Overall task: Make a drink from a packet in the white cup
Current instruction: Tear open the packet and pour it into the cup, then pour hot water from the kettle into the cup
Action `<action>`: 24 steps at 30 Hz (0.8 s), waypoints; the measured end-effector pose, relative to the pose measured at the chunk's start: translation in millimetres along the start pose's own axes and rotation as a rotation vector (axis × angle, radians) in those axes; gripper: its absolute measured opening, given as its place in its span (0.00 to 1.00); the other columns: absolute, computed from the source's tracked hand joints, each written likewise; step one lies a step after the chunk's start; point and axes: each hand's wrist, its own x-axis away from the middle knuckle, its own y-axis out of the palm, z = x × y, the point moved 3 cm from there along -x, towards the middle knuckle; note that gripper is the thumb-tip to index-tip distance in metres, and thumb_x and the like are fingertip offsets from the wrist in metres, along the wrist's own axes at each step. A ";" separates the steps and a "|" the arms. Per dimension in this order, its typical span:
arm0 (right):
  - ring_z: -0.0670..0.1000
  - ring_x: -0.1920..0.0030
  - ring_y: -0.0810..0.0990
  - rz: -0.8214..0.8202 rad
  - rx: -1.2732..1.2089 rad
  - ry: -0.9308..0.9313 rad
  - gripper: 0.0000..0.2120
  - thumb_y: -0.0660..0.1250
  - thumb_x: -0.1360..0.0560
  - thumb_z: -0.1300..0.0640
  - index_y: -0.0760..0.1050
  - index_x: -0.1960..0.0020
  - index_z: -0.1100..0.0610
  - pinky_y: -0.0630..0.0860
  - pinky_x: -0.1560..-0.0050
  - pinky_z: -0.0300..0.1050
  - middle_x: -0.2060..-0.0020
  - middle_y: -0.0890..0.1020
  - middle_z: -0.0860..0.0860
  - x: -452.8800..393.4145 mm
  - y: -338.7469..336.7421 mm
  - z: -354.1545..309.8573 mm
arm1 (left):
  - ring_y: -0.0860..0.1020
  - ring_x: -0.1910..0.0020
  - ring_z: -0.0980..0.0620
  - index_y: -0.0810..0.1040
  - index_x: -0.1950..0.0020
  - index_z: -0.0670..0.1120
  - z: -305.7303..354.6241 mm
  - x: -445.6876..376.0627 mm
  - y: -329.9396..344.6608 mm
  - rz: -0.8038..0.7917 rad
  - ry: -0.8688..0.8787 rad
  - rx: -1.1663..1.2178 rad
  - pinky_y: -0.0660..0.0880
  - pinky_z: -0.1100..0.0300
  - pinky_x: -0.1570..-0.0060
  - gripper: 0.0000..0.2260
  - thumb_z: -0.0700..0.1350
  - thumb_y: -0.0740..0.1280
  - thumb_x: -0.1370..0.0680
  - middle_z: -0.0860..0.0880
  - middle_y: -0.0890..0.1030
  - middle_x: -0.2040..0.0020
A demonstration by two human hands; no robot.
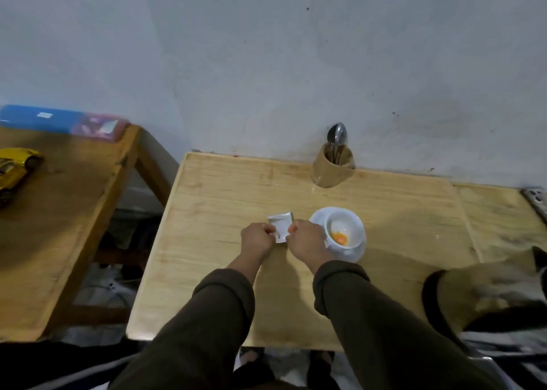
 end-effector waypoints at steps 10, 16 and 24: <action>0.59 0.40 0.77 -0.043 0.038 -0.009 0.14 0.58 0.21 0.59 0.74 0.40 0.64 0.72 0.41 0.48 0.41 0.79 0.60 12.9 -0.7 -6.6 | 0.78 0.43 0.47 0.79 0.38 0.39 -7.7 -8.9 9.8 -0.027 0.051 -0.083 0.73 0.59 0.45 0.14 0.38 0.63 0.23 0.40 0.80 0.39; 0.57 0.44 0.79 0.119 -0.207 -0.037 0.13 0.61 0.23 0.59 0.77 0.42 0.60 0.72 0.43 0.45 0.45 0.83 0.58 27.9 -22.8 5.3 | 0.75 0.38 0.44 0.78 0.39 0.40 0.2 1.4 12.9 0.069 0.107 -0.136 0.70 0.62 0.44 0.15 0.35 0.62 0.25 0.41 0.72 0.34; 0.58 0.46 0.78 0.471 -0.340 -0.138 0.14 0.60 0.25 0.64 0.76 0.41 0.60 0.74 0.47 0.48 0.43 0.78 0.57 73.7 -68.2 60.9 | 0.71 0.35 0.40 0.65 0.28 0.41 7.5 55.7 59.8 0.048 0.102 -0.079 0.68 0.55 0.37 0.21 0.40 0.61 0.22 0.38 0.68 0.31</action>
